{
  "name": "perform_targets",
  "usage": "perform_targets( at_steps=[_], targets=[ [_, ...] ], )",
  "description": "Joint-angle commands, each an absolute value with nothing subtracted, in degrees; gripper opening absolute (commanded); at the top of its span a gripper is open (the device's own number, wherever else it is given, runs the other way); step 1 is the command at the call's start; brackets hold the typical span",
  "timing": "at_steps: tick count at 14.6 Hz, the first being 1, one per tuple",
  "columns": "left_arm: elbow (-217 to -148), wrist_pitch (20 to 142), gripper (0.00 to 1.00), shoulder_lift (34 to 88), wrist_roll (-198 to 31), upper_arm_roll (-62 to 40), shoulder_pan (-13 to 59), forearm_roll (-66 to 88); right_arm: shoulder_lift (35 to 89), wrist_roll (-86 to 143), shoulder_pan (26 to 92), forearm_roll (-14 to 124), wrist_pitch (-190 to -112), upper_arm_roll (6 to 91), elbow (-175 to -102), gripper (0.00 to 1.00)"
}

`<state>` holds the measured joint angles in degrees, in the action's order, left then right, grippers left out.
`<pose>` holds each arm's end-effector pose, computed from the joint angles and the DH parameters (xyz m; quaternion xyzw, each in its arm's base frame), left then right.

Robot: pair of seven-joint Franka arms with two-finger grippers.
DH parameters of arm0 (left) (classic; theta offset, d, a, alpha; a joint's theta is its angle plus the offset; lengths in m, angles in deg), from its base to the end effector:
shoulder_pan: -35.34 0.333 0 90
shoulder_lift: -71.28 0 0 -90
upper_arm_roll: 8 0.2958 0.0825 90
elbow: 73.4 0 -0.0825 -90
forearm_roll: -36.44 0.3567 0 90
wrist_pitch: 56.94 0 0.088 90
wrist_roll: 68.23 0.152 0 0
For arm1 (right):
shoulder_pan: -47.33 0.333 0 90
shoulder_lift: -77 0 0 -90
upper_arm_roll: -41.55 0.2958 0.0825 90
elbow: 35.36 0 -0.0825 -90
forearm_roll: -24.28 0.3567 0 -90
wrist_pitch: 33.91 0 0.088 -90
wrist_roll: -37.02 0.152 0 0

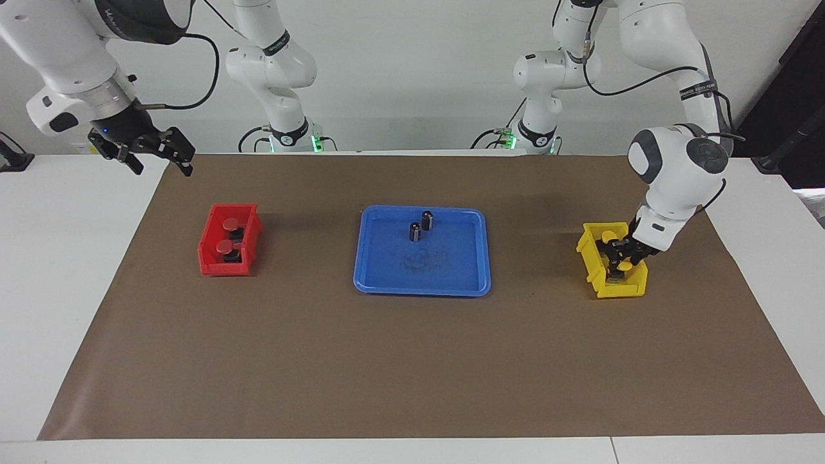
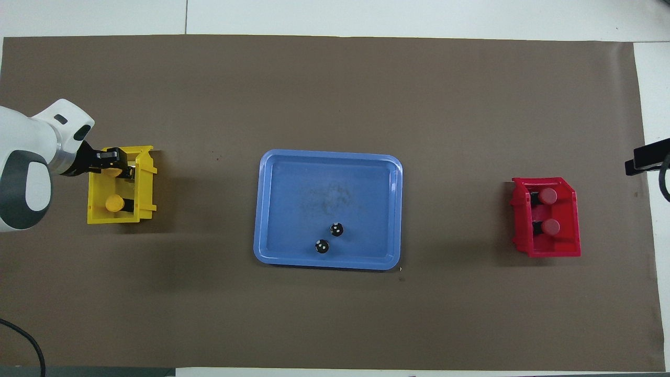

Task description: Sort red and yellow buttons by color

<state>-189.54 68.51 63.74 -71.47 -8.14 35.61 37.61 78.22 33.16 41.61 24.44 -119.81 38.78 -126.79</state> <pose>0.5558 0.0028 0.3371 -0.9996 -0.0236 -0.0157 0.0078 0.5040 -0.0750 0.5535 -0.9985 0.0403 0.0372 0.0059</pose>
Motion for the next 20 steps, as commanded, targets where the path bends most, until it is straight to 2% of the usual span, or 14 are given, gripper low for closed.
perform_targets(
  at_steps=[1,2,6,9,11,20],
  targets=[
    [-182.1,58.9,0.94,64.3,-68.3,-8.1,34.8,38.6,78.3,34.1,40.8,23.8,-120.2,39.4,-126.6,1.0],
    [-180.3,56.3,1.0,64.7,-67.4,-8.1,33.9,38.7,78.3,34.1,40.9,23.8,-120.2,39.4,-126.6,1.0],
    [-168.4,41.0,1.0,66.5,-61.9,-8.6,31.5,42.6,78.3,34.0,41.0,23.9,-120.1,39.4,-126.6,1.0],
    [-163.2,34.3,1.0,68.2,-61.7,-9.0,30.2,41.5,78.3,34.0,41.0,24.0,-119.9,39.4,-126.5,1.0],
    [-162.5,31.8,1.0,70.6,-61.6,-8.8,30.3,39.5,78.3,34.0,41.0,24.2,-119.9,39.4,-126.5,1.0],
    [-162.0,29.5,1.0,72.9,-60.6,-7.9,31.2,34.8,78.3,33.9,41.1,24.2,-119.9,39.4,-126.5,1.0]
  ],
)
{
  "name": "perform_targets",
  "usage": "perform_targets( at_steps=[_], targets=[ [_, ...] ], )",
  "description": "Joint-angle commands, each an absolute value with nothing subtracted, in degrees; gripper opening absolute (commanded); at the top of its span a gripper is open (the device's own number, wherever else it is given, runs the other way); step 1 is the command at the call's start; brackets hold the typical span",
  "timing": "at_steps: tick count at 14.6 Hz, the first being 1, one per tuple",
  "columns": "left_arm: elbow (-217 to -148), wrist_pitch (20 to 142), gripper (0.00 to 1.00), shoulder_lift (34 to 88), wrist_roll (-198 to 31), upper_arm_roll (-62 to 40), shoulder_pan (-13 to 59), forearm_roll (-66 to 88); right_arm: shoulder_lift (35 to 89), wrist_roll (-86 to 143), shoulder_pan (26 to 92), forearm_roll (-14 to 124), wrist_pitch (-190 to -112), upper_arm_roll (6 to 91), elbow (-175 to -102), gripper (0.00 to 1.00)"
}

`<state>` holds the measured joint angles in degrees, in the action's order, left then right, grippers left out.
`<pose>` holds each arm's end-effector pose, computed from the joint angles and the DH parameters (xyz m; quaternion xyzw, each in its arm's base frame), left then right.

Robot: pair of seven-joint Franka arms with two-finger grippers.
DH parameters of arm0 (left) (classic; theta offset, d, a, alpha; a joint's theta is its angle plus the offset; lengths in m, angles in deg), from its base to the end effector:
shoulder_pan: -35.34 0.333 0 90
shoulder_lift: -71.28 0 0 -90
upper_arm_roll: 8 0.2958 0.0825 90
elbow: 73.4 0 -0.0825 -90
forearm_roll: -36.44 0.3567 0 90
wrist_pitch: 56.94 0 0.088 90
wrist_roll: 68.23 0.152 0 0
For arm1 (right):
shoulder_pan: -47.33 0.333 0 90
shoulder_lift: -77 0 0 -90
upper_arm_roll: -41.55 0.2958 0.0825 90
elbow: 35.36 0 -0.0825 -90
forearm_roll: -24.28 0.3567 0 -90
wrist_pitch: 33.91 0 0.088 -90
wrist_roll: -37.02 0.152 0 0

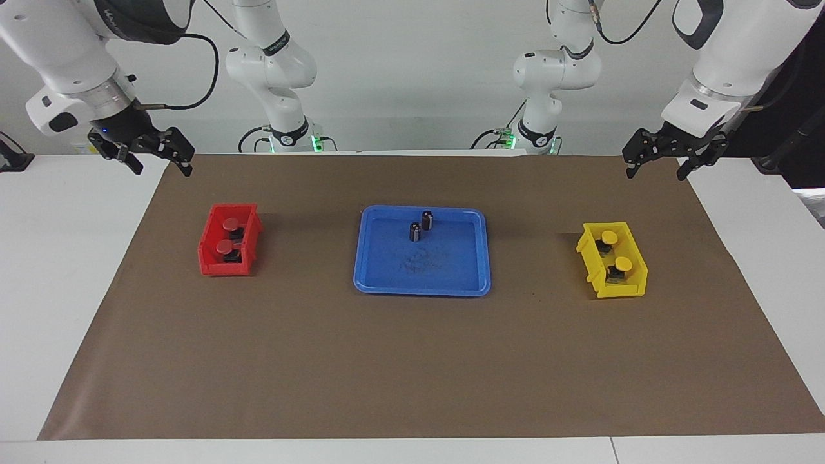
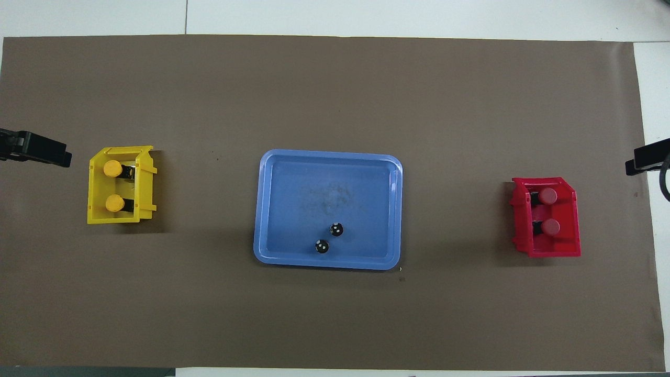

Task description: Sort red and yellow buttons by color

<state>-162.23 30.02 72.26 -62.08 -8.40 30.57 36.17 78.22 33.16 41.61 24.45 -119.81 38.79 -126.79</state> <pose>0.5142 -0.0473 0.5726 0.9951 -0.0987 -0.0077 0.0024 0.5040 -0.0749 0.5535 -0.9985 0.0402 0.0372 0.0060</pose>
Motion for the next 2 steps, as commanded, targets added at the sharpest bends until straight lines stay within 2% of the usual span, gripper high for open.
perform_targets(
  at_steps=[1,2],
  targets=[
    [-162.0,29.6,1.0,72.9,-59.7,-7.9,31.5,34.8,78.3,33.9,41.1,24.2,-119.8,39.4,-126.5,1.0],
    [-162.0,29.6,1.0,72.9,-59.3,-7.9,32.0,34.9,78.3,33.9,41.0,24.3,-119.8,39.4,-126.5,1.0]
  ],
)
